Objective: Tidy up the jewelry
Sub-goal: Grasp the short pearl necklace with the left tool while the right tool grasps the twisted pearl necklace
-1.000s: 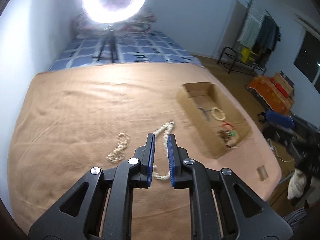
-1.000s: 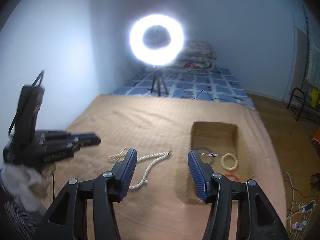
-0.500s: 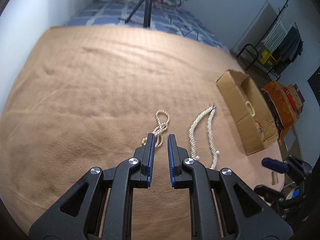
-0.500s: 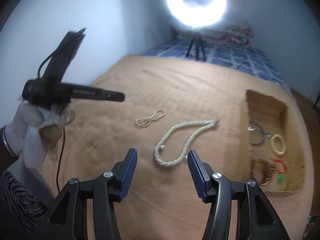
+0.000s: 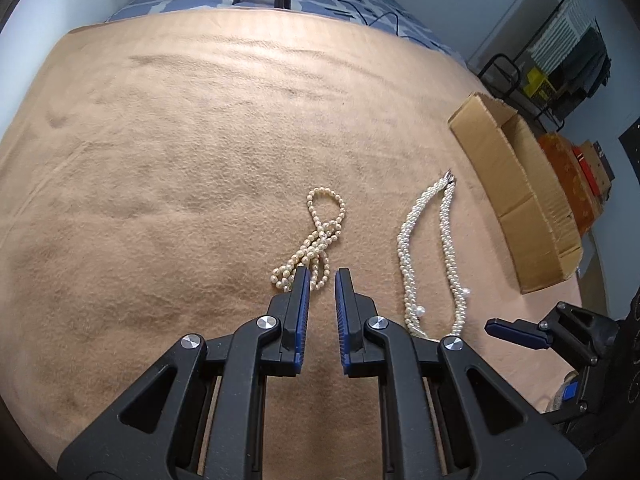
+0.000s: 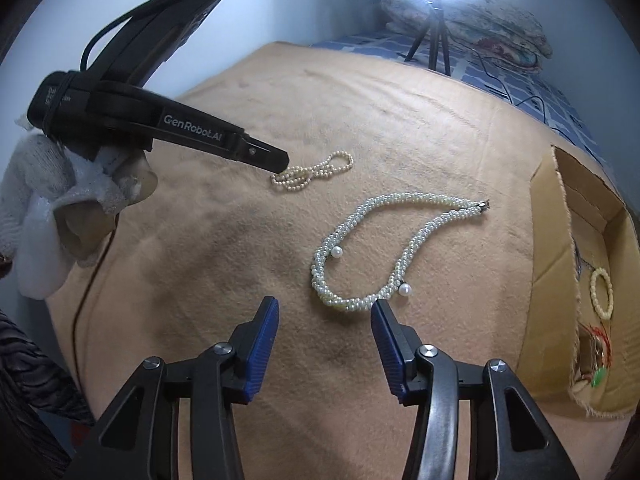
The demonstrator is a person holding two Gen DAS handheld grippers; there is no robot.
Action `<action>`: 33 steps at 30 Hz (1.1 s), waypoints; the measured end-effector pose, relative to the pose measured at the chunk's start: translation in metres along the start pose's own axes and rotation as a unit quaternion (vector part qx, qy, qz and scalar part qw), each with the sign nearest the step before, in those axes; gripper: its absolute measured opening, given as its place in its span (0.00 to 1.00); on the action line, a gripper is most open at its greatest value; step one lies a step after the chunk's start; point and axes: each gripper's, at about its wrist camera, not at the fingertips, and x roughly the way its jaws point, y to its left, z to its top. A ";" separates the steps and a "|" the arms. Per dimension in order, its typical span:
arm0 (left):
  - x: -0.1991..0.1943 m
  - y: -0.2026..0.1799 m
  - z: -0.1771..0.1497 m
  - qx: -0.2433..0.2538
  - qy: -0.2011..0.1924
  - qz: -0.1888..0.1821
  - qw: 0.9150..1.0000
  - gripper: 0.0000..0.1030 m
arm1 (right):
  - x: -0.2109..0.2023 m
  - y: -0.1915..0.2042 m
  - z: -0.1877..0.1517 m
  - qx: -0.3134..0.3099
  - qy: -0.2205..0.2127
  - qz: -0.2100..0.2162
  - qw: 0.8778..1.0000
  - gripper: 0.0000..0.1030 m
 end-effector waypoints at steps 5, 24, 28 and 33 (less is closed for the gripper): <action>0.013 0.003 0.004 0.001 0.005 0.011 1.000 0.10 | 0.013 0.010 0.005 -0.039 0.007 -0.013 0.999 0.40; 0.039 -0.013 0.011 0.055 -0.006 0.043 0.998 0.09 | 0.029 0.023 0.005 -0.097 0.020 -0.048 0.994 0.10; 0.037 -0.014 0.010 0.055 -0.012 0.041 0.998 0.03 | 0.025 0.022 0.006 -0.091 0.015 -0.046 0.995 0.06; 0.021 -0.006 0.013 0.032 -0.027 0.026 0.999 0.01 | 0.014 0.011 0.011 -0.066 -0.002 -0.033 0.997 0.06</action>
